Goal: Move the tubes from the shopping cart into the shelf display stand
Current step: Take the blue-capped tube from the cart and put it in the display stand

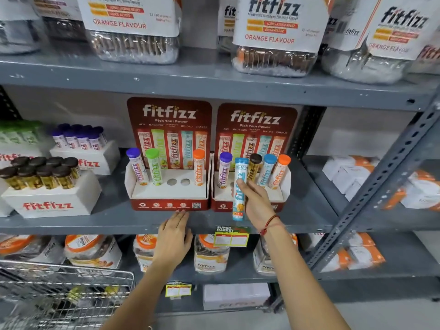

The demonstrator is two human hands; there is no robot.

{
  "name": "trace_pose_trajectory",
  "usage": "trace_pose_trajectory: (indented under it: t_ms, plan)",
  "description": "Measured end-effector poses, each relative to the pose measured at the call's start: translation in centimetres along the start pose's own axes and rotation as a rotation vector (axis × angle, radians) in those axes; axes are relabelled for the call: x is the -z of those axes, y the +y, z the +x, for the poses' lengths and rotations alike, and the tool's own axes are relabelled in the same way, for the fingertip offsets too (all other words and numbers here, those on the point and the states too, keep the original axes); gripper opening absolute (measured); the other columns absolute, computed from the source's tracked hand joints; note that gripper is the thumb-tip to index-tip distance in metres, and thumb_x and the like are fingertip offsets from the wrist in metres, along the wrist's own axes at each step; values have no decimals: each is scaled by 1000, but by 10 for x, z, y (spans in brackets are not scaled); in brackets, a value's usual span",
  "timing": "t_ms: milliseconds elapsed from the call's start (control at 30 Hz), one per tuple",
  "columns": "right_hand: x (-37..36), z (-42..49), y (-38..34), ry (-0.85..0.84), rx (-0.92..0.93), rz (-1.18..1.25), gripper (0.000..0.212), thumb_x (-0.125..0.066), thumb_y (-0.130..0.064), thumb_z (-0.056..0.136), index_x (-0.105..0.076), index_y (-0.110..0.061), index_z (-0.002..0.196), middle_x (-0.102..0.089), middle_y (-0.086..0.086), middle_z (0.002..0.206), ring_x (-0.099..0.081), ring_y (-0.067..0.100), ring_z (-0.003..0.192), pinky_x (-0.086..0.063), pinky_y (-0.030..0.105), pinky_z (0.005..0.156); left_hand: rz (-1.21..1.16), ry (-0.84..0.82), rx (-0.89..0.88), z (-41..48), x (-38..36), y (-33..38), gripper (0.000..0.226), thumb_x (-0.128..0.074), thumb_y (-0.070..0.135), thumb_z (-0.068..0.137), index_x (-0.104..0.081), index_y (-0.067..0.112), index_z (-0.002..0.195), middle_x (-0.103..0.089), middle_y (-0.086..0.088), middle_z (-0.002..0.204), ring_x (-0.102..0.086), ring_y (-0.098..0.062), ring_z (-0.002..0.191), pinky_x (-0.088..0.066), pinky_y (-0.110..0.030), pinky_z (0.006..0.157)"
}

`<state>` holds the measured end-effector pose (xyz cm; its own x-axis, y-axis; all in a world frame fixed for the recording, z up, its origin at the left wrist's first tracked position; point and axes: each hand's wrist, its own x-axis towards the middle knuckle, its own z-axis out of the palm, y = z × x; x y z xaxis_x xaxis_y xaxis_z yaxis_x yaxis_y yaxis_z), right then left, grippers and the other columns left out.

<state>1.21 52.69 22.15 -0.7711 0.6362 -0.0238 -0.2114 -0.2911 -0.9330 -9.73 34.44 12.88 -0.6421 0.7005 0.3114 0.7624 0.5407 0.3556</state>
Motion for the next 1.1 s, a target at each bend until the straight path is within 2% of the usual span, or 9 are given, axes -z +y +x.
trace_pose_trajectory:
  t_ms: [133, 200, 333, 467, 667, 833, 933, 1033, 1100]
  plan:
    - [-4, 5, 3, 18, 6, -31, 19, -55, -17, 90, -65, -16, 106, -69, 2, 101, -63, 16, 98, -49, 34, 92, 30, -42, 13, -2, -3, -7, 45, -53, 16, 89, -44, 6, 131, -48, -14, 138, -39, -26, 130, -26, -43, 109]
    - [-8, 8, 5, 26, 5, -71, 18, -56, -19, 90, -65, -15, 105, -68, 2, 100, -61, 18, 99, -48, 36, 92, 34, -44, 22, -3, -3, -11, 45, -54, 15, 88, -45, 5, 131, -49, -14, 137, -40, -26, 130, -27, -44, 109]
    - [-27, 16, 9, 4, 49, -167, 17, -57, -20, 90, -63, -14, 105, -66, 1, 92, -61, 13, 90, -51, 25, 79, 24, -43, 42, -5, -2, -21, 45, -57, 13, 86, -47, 4, 129, -51, -16, 135, -42, -28, 128, -29, -47, 107]
    - [-59, 29, 12, -33, 72, -261, 33, -57, -19, 90, -58, -2, 118, -66, 9, 106, -62, 21, 99, -52, 36, 89, 32, -41, 52, -3, 1, -37, 46, -56, 14, 86, -46, 4, 130, -50, -16, 136, -42, -28, 128, -29, -46, 108]
    - [-97, 50, 22, -45, 130, -328, 27, -60, -19, 88, -62, -7, 112, -66, 5, 93, -60, 10, 84, -53, 12, 69, 55, -24, 7, -5, 3, -55, 47, -65, 13, 80, -52, 3, 124, -57, -15, 129, -51, -29, 121, -35, -47, 104]
    - [-119, 63, 32, 37, 256, -575, 21, -65, -17, 84, -63, -6, 103, -69, 18, 105, -64, 21, 92, -53, 31, 80, 81, -16, -15, -6, 1, -60, 47, -67, 12, 78, -54, 4, 123, -58, -14, 128, -52, -28, 120, -37, -47, 102]
    - [-125, 69, 36, 109, 346, -746, 19, -64, -14, 84, -59, -2, 97, -69, 18, 101, -64, 23, 87, -51, 30, 73, 62, 2, -35, -7, -1, -62, 47, -66, 13, 79, -53, 4, 123, -57, -13, 130, -50, -28, 122, -35, -48, 104]
    - [-127, 74, 41, 138, 380, -926, 20, -61, -16, 87, -55, 1, 96, -67, 21, 98, -63, 32, 88, -53, 43, 76, 50, 18, -54, -7, -1, -65, 46, -64, 15, 81, -53, 4, 124, -55, -12, 131, -48, -26, 124, -32, -47, 106]
    - [-128, 75, 45, 148, 382, -987, 21, -60, -16, 88, -54, 3, 95, -66, 22, 99, -62, 34, 89, -52, 45, 77, 45, 17, -58, -7, -1, -66, 44, -61, 16, 84, -52, 5, 126, -53, -11, 134, -46, -25, 126, -29, -45, 107]
